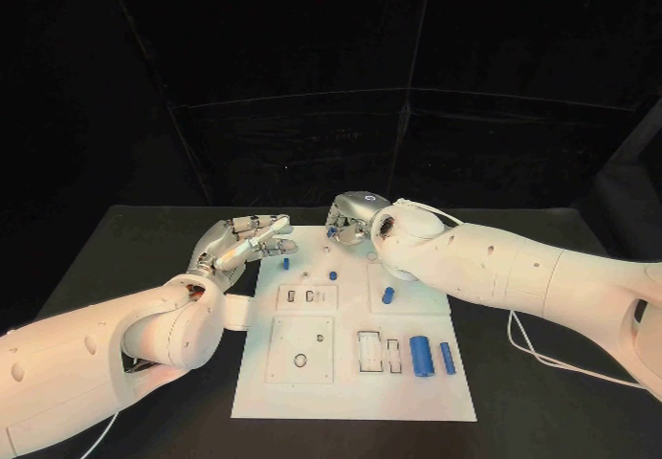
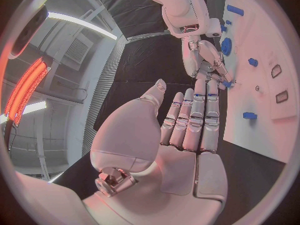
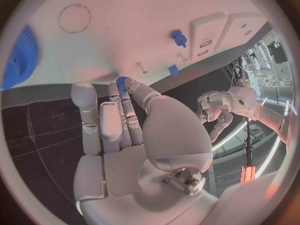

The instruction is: Assemble the parts on the task board

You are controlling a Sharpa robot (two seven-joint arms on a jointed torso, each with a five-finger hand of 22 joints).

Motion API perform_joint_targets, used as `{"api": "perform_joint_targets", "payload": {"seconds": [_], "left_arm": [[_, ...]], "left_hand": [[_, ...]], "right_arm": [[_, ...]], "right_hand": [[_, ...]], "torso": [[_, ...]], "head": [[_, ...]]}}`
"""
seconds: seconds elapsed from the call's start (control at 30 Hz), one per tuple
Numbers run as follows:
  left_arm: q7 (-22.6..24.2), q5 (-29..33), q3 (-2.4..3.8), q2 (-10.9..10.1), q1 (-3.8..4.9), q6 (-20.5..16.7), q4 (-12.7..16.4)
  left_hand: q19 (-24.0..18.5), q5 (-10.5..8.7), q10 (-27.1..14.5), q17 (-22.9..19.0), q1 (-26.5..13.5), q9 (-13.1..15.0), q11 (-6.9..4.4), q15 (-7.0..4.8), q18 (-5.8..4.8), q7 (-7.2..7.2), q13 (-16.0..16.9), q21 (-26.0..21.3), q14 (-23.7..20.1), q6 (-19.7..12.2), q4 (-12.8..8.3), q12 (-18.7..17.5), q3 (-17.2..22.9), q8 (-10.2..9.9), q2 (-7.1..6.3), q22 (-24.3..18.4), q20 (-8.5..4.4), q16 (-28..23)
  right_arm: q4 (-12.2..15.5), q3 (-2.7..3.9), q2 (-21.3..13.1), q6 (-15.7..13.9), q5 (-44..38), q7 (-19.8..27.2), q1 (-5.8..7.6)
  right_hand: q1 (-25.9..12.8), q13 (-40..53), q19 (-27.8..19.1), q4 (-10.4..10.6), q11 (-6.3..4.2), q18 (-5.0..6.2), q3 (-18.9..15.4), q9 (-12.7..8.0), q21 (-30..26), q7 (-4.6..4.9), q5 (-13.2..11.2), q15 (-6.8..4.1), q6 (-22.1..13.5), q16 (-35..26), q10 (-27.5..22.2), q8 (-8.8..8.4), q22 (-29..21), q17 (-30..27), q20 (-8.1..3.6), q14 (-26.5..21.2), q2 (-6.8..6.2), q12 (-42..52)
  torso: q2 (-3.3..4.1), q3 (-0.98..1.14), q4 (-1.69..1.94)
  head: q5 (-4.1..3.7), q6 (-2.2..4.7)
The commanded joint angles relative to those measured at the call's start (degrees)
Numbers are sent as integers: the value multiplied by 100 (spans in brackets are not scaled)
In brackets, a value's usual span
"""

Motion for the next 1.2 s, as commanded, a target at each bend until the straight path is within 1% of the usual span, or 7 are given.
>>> {"api": "perform_joint_targets", "payload": {"seconds": [0.03, 0.4, 0.7, 0.87, 0.97, 1.07, 1.2], "left_arm": [[7, -34, 6, 1, 12, 75, 9], [-4, -34, 6, -10, 14, 74, 10], [-9, -34, 6, -40, 22, 88, -15], [-6, -34, 5, -68, 27, 97, -42], [-7, -34, 5, -75, 28, 108, -49], [-5, -34, 5, -72, 29, 121, -69], [-9, -34, 5, -59, 29, 136, -100]], "left_hand": [[46, 4, -12, 6, 54, -4, 29, 17, 73, 26, -5, -38, 23, -22, -37, -28, 12, -36, 1, -6, 3, -14], [46, 4, -12, 6, 54, -4, 29, 17, 73, 26, -5, -38, 23, -22, -37, -28, 12, -36, 1, -6, 3, -14], [49, 4, -11, 11, 55, -3, 28, 18, 73, 25, -4, -45, 23, -20, -42, -32, 12, -39, 1, -10, 4, -22], [49, 3, -10, 12, 56, -2, 28, 18, 73, 24, -4, -46, 22, -19, -44, -33, 11, -41, 1, -11, 4, -25], [49, 3, -10, 13, 57, -2, 28, 18, 73, 23, -4, -47, 21, -19, -45, -33, 12, -41, 1, -12, 4, -26], [49, 3, -10, 13, 57, -2, 28, 18, 73, 23, -4, -47, 21, -19, -45, -33, 12, -41, 1, -12, 4, -26], [49, 3, -10, 13, 57, -2, 28, 18, 73, 23, -4, -47, 21, -19, -45, -33, 12, -41, 1, -12, 4, -26]], "right_arm": [[-8, 0, 27, 88, -48, -120, 10], [93, 0, -31, 48, -50, -178, 15], [691, 0, -539, -472, 107, -162, 53], [1234, 3, -1076, -416, 490, -230, 132], [1416, 90, -1336, -138, 763, -266, 165], [1540, 156, -1623, 180, 1031, -314, 186], [1514, 186, -1826, 470, 1209, -378, 197]], "right_hand": [[-19, -8, -45, 35, 26, -53, 30, -10, 32, 14, -50, 42, -73, 31, -72, -47, -16, 2, 12, 135, -91, -43], [-169, -30, -517, 354, 199, 83, -291, -21, -469, 145, -347, 190, -1028, -284, -877, -86, -801, -550, 148, -64, -486, -160], [-40, 51, -338, 530, 156, 43, -453, 23, -300, 143, -213, 152, -865, -67, -574, -1, -550, -240, 137, 44, -413, 187], [-47, 144, -69, 659, 65, -36, -476, 34, 28, 113, -165, 81, -677, 224, -101, 46, -77, 205, 73, 154, -448, 476], [-401, 281, 72, 1020, -19, -67, -845, -15, 217, 38, 169, 13, -967, 396, 274, -67, 190, 449, 6, 207, -685, 723], [-467, 591, 270, 1358, -112, -158, -1331, -1, 500, -24, 230, -58, -1081, 629, 764, -35, 632, 819, -63, 266, -780, 1162], [-77, 1353, 358, 1842, -162, -200, -2093, 22, 675, -57, 318, -98, -1129, 756, 782, 64, 873, 984, -123, 272, -714, 1950]], "torso": [[4, -1, 8], [4, 2, -4], [2, 12, -13], [7, 15, -52], [5, 27, -88], [6, 39, -117], [6, 46, -125]], "head": [[4, -10], [19, -3], [46, 28], [20, 81], [9, 108], [-2, 127], [-25, 133]]}}
